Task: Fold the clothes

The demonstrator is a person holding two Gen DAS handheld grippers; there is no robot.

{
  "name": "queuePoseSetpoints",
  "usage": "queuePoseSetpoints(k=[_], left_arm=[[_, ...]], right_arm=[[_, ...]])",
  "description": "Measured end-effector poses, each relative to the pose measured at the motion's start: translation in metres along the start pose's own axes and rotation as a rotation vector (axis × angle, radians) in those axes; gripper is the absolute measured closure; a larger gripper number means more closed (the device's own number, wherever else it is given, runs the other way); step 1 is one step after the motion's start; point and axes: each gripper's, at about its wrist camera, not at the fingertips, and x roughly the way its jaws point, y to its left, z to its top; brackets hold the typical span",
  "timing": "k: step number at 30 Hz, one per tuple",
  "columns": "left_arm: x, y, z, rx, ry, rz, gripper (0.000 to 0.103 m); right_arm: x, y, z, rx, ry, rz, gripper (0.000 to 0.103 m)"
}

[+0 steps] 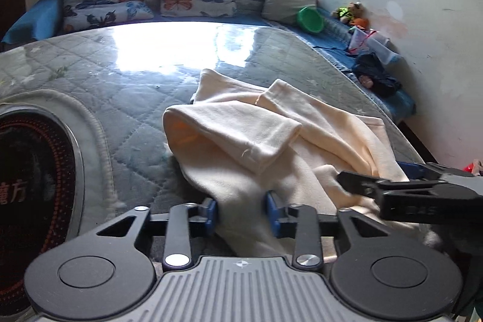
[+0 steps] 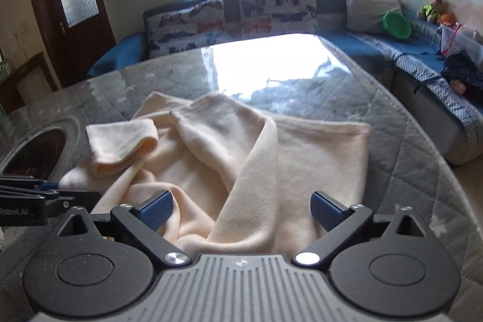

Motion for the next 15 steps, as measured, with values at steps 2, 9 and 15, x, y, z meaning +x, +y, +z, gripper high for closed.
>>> queuePoseSetpoints(k=[2, 9, 15], left_arm=[[-0.002, 0.001, -0.002, 0.006, -0.006, -0.011, 0.079], [-0.028, 0.025, -0.017, -0.025, -0.025, 0.037, 0.081], [-0.073, 0.066, -0.038, -0.081, -0.051, 0.138, 0.081]], right_arm=[[0.000, 0.006, -0.003, -0.017, -0.005, -0.014, 0.002], [-0.004, 0.047, -0.017, -0.087, 0.010, 0.020, 0.000], [-0.003, 0.112, -0.028, -0.207, 0.017, 0.110, 0.000]])
